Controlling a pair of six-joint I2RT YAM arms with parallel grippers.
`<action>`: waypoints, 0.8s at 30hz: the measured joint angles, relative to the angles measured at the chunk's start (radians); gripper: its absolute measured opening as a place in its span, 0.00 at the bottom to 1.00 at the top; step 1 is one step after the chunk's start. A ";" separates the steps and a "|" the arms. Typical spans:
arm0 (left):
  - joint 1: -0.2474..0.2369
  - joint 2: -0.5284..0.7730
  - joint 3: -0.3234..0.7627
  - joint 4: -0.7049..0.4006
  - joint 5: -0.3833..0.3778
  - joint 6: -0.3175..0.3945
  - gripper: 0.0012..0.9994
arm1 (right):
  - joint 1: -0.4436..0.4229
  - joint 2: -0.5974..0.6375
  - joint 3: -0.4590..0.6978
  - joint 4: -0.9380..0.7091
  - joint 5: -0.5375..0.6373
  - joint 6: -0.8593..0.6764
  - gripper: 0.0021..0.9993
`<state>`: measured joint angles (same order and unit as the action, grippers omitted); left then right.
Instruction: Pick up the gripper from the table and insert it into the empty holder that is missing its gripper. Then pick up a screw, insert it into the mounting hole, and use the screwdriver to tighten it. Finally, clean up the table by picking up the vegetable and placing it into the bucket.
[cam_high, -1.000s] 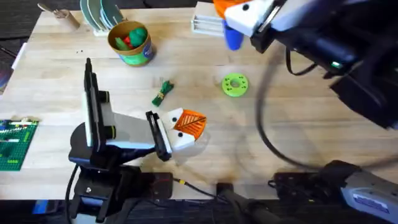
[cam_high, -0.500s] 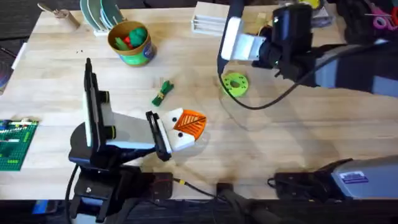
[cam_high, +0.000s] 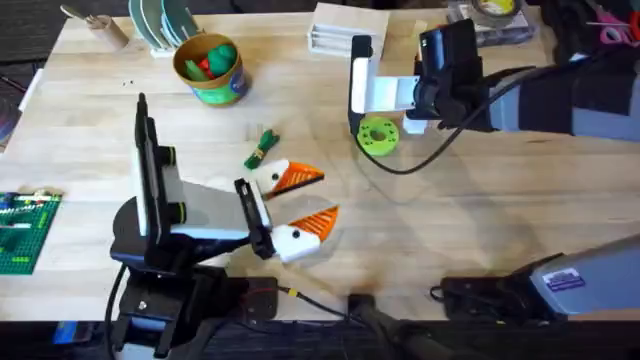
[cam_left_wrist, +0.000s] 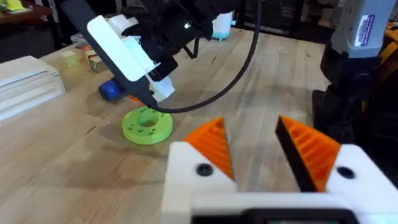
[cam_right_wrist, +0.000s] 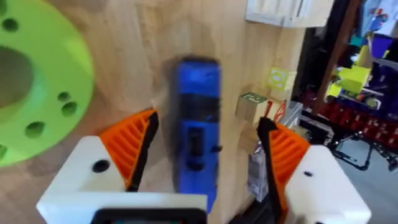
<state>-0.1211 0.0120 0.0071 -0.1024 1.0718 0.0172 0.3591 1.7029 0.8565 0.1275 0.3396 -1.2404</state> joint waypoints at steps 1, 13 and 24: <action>0.000 0.000 0.000 0.000 0.000 0.000 0.61 | 0.002 -0.004 0.002 -0.015 0.001 0.007 0.99; 0.000 0.000 0.000 0.000 -0.003 0.002 0.33 | 0.064 -0.071 0.001 -0.169 0.026 0.292 0.99; 0.000 0.000 0.000 0.002 -0.008 0.002 0.99 | 0.105 -0.369 0.001 -0.211 0.010 0.580 0.99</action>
<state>-0.1211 0.0116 0.0071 -0.1004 1.0639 0.0189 0.4641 1.3337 0.8574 -0.0830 0.3496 -0.6609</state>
